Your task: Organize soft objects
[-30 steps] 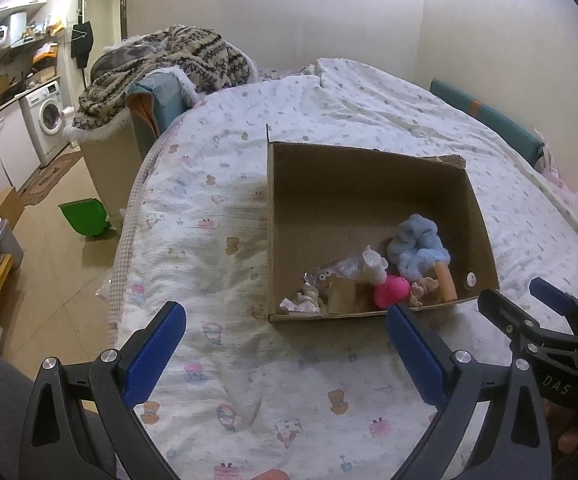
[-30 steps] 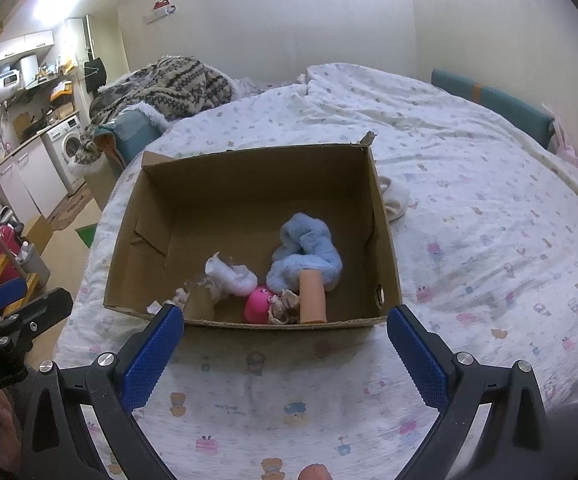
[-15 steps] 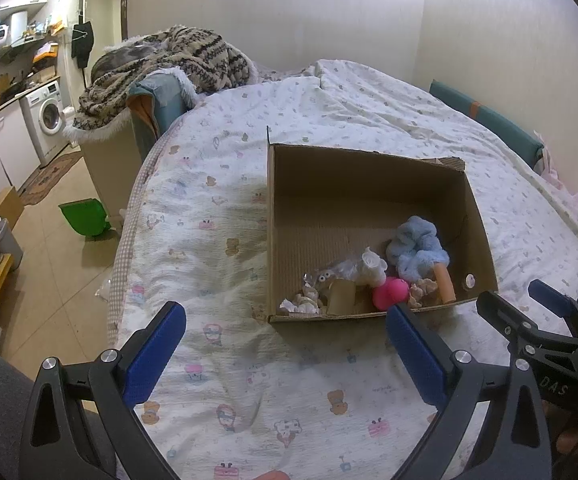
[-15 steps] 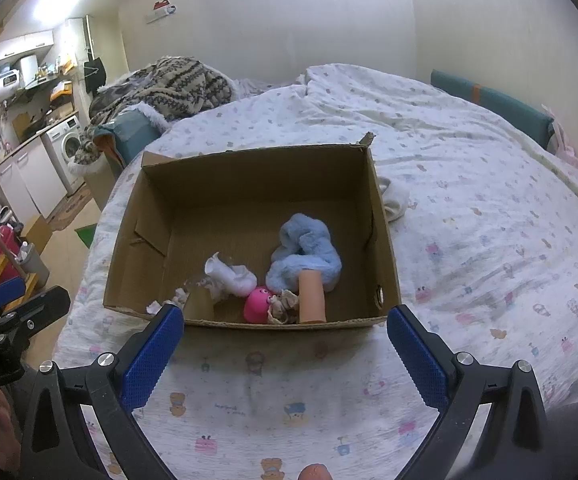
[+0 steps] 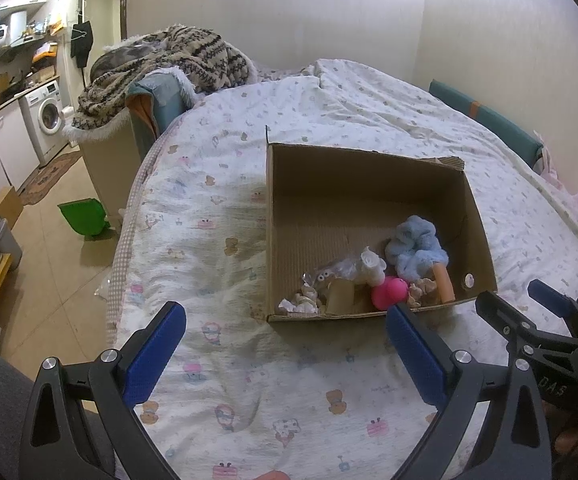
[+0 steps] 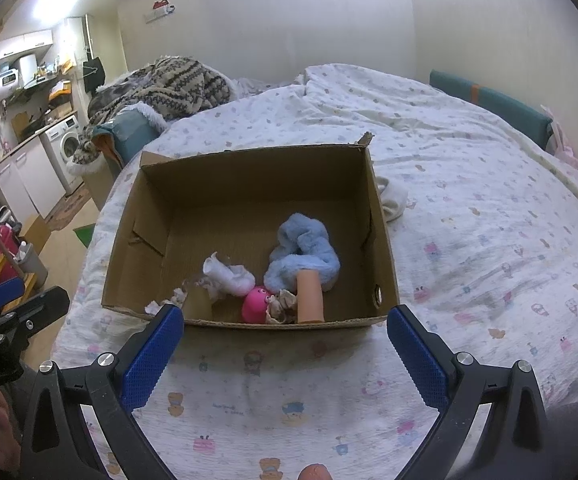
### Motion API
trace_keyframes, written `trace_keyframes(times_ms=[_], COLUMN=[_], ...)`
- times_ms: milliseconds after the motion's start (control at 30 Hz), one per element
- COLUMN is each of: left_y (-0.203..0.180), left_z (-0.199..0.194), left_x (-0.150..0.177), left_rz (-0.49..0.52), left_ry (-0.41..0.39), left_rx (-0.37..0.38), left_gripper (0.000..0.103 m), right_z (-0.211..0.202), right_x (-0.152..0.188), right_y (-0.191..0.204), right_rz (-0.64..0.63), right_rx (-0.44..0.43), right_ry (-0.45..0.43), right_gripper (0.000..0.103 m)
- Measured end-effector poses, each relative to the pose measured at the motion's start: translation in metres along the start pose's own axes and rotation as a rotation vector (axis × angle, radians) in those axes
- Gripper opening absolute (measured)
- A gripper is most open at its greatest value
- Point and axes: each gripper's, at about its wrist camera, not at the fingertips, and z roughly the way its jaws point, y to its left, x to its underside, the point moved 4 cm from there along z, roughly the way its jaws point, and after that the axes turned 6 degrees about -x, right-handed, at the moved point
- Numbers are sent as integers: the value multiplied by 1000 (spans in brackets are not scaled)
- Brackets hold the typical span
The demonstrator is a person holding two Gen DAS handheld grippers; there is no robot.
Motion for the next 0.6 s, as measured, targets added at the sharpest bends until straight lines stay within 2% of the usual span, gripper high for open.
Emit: trace_keyframes(times_ms=[600], left_y=[-1], left_z=[0], left_x=[0], left_rz=[3], left_ry=[4], left_rx=[2], left_gripper=[100], right_z=[0], right_x=[0], right_y=[0], right_rz=[0], right_rx=[-1], right_ry=[-3], right_gripper=[103])
